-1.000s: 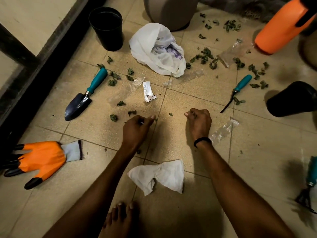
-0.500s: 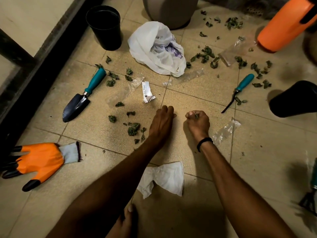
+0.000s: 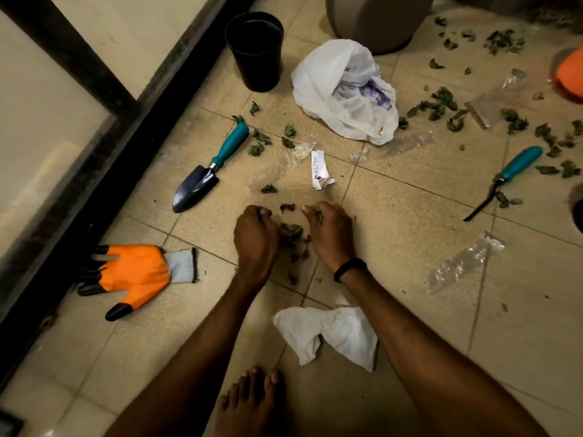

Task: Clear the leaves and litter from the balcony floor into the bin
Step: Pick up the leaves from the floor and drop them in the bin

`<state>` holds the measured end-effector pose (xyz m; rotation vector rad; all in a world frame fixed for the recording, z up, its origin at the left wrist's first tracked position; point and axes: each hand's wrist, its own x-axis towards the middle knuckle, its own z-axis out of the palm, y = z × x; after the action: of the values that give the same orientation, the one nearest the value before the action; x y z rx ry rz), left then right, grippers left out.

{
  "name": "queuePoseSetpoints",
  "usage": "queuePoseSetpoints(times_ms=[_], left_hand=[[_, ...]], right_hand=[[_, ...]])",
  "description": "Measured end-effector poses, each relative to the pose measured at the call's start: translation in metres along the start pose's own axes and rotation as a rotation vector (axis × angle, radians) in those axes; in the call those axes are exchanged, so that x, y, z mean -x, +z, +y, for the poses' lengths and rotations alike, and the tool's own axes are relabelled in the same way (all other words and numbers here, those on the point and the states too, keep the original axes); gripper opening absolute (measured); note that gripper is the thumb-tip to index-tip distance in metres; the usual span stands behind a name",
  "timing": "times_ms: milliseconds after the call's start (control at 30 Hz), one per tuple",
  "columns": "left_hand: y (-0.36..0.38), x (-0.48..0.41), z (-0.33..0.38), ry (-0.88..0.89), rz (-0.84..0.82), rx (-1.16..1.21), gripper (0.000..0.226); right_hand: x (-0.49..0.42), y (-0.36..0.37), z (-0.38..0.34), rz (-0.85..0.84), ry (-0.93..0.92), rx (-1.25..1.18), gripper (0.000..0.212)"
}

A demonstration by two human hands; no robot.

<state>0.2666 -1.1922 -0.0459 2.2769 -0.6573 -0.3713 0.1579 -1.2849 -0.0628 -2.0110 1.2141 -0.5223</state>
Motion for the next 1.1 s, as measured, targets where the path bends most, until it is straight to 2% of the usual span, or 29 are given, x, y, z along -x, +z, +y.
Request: queuePoseSetpoints(times_ms=[133,200,300,467,533,600,667,767,867,967,1033,1100], left_hand=[[-0.005,-0.006,-0.021,0.043,0.041,-0.117,0.024],[-0.003,-0.005,-0.025,0.035,-0.007,-0.147,0.035],[0.002,-0.007,-0.03,-0.001,-0.062,-0.172,0.047],[0.001,-0.023,-0.023,-0.089,-0.006,-0.143,0.037],[-0.002,-0.029,-0.023,-0.12,0.014,-0.134,0.047],[-0.004,-0.033,-0.026,-0.132,-0.034,-0.179,0.061],[-0.005,-0.035,-0.028,-0.099,-0.095,-0.276,0.054],[-0.008,-0.032,-0.034,-0.031,-0.125,-0.348,0.033],[-0.014,-0.026,-0.042,0.05,-0.1,-0.251,0.022],[-0.024,-0.023,-0.044,-0.037,-0.052,0.033,0.017],[-0.03,-0.02,-0.047,-0.081,-0.063,0.163,0.025],[-0.032,-0.017,-0.049,-0.022,-0.083,0.178,0.039]], right_hand=[[-0.014,0.031,-0.023,-0.107,-0.099,0.106,0.026],[-0.02,0.04,-0.028,-0.174,-0.12,0.164,0.024],[-0.02,0.042,-0.027,-0.122,-0.14,0.224,0.014],[-0.032,0.034,-0.036,-0.064,-0.023,0.082,0.011],[-0.038,0.038,-0.042,-0.078,-0.076,0.111,0.013],[-0.041,0.045,-0.046,-0.111,-0.143,0.153,0.025],[-0.041,0.053,-0.047,-0.145,-0.19,0.202,0.031],[-0.039,0.062,-0.044,-0.186,-0.202,0.277,0.027],[-0.038,0.06,-0.046,-0.196,-0.134,0.255,0.022],[-0.028,0.038,-0.046,-0.219,0.019,-0.013,0.018],[-0.017,0.021,-0.041,-0.211,0.103,-0.157,0.019],[-0.004,0.008,-0.032,-0.172,0.141,-0.181,0.017]])
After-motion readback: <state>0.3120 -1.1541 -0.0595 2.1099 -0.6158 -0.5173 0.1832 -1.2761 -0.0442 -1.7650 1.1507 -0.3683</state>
